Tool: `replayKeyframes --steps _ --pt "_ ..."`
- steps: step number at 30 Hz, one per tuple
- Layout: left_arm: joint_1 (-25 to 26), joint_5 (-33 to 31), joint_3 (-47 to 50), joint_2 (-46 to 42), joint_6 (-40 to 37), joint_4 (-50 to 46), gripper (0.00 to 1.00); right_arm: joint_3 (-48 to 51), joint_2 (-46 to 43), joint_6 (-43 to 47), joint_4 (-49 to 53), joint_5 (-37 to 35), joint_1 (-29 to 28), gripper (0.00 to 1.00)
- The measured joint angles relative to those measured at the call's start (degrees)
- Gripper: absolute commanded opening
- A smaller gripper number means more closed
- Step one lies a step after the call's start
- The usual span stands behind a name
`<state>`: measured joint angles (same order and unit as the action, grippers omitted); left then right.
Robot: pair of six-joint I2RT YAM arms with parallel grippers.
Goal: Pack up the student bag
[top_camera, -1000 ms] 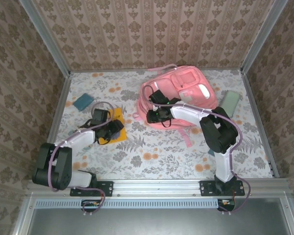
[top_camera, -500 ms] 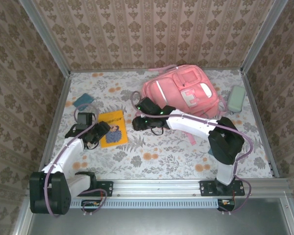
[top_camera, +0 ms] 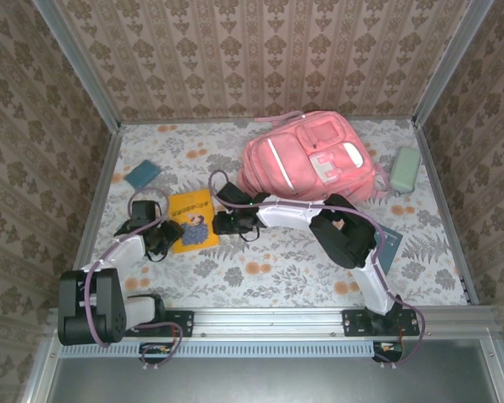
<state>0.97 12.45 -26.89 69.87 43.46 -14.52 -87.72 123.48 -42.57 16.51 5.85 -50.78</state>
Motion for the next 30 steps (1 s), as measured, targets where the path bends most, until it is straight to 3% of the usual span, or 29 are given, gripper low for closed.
replayKeyframes --steps 11,18,24,30 --pt "-0.3 0.0 0.3 0.5 0.0 0.5 0.38 -7.9 6.2 -1.7 -1.0 0.5 0.0 0.48" --pt "-0.3 0.5 0.3 1.0 0.0 1.4 0.34 -7.6 6.6 -4.6 -3.4 3.6 0.1 0.46" --pt "-0.3 0.6 0.3 1.2 -0.1 1.5 0.31 -3.1 5.4 -9.9 -10.4 8.9 1.8 0.44" --pt "-0.3 0.8 0.2 1.6 -0.2 3.1 0.31 3.0 5.0 -16.4 -24.7 16.9 2.1 0.4"
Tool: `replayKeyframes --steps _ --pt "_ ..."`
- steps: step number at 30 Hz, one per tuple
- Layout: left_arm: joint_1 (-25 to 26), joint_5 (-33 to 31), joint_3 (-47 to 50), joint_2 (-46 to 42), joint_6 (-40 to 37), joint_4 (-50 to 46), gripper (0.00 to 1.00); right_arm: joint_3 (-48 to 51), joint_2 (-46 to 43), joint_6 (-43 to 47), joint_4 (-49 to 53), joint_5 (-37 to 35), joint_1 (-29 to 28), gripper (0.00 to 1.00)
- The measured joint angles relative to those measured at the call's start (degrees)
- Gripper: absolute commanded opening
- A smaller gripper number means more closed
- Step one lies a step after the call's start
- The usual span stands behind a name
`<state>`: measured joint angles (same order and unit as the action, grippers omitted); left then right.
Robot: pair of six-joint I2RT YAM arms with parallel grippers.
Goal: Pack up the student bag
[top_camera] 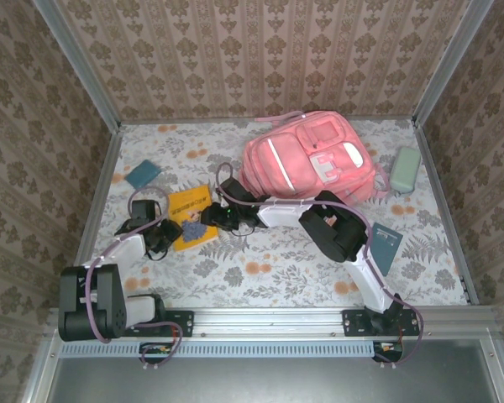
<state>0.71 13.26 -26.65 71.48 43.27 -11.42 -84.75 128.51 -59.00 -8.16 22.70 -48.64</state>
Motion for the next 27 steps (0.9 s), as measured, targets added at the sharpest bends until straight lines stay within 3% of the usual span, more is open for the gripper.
replayKeyframes --steps 2,6,8,15,21,27 --pt "0.0 0.1 0.0 0.2 0.0 0.5 0.31 1.0 0.0 -1.9 -3.4 2.4 -0.5 0.36" --pt "0.1 0.2 0.0 0.1 0.0 0.8 0.34 1.4 -0.1 -3.1 -5.3 4.0 -1.3 0.12" --pt "0.2 0.4 0.0 -0.3 0.0 0.7 0.4 2.5 -0.7 -2.9 -5.9 4.0 -1.0 0.01" --pt "0.7 2.8 -0.2 -4.5 0.4 -3.6 0.62 6.6 -5.8 -2.3 -5.6 4.8 0.5 0.0" --pt "0.2 8.7 -3.4 -10.0 3.1 -2.8 0.93 8.9 -14.9 -0.1 -2.8 4.8 3.2 0.0" --pt "-0.1 16.5 -6.9 -10.4 8.4 5.0 0.97 11.0 -24.8 2.1 -1.4 5.3 8.2 0.0"
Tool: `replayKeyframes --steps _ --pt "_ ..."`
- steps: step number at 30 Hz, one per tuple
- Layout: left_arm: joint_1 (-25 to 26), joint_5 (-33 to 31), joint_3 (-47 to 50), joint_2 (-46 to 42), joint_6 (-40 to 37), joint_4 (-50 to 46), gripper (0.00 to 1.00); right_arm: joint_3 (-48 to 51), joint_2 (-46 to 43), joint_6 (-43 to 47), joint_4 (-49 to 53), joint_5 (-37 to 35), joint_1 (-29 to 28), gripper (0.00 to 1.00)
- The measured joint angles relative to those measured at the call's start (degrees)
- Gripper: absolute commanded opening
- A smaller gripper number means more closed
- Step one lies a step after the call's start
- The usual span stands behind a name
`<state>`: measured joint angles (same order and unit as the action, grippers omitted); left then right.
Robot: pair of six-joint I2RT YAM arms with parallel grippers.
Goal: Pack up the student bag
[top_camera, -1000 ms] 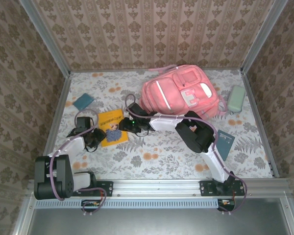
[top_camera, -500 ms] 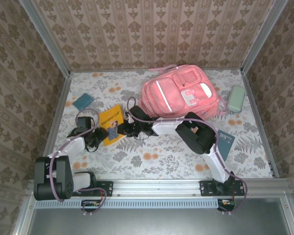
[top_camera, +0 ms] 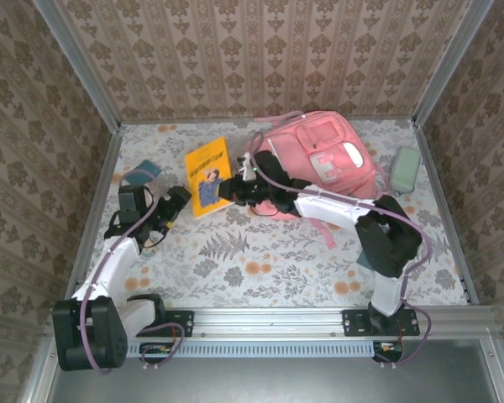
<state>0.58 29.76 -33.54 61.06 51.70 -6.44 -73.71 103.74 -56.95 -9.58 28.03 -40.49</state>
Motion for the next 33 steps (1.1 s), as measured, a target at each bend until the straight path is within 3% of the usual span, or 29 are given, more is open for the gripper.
replayKeyframes --steps 7,16,23,33 --pt "0.2 8.9 -0.6 5.0 10.1 17.1 0.96 0.8 -6.0 -0.1 -1.0 3.4 3.2 0.0" --pt "2.2 10.8 -1.7 8.8 19.3 31.4 0.92 1.2 -6.2 -3.5 -7.1 5.9 4.4 0.0" --pt "3.0 11.0 -2.4 9.4 22.3 36.7 0.91 1.7 -6.2 -4.7 -8.0 5.7 4.9 0.0" --pt "3.1 11.0 -2.5 6.3 22.4 36.7 0.91 5.4 -8.1 -3.0 -2.7 3.3 5.2 0.0"
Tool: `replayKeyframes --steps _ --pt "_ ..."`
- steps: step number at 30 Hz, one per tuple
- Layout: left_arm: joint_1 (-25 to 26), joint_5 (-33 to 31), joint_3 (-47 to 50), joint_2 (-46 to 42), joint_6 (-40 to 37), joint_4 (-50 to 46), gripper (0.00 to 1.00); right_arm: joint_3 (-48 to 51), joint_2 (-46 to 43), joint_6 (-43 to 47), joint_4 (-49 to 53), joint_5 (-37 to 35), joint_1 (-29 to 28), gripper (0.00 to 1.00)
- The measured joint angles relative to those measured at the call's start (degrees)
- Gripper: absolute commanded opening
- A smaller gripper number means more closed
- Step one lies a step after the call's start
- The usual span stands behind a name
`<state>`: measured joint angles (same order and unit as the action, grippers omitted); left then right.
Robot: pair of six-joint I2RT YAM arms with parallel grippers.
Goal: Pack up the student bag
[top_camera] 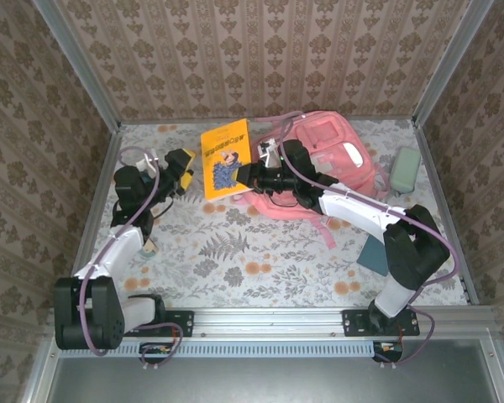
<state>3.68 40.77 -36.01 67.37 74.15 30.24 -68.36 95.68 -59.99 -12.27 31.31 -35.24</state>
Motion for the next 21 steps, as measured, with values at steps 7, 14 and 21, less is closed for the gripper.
replayKeyframes --steps 7,14,21 --pt "1.3 1.4 -0.5 1.4 -0.4 -0.3 0.91 0.0 0.0 -0.3 -0.8 1.4 -0.2 0.0" --pt "2.8 2.7 -0.8 3.7 -0.4 -0.1 0.85 0.0 0.0 -4.1 -7.9 5.5 -0.3 0.0" --pt "3.0 3.7 -0.8 4.6 2.4 5.3 0.54 0.0 1.7 -6.7 -12.6 8.0 -0.5 0.0"
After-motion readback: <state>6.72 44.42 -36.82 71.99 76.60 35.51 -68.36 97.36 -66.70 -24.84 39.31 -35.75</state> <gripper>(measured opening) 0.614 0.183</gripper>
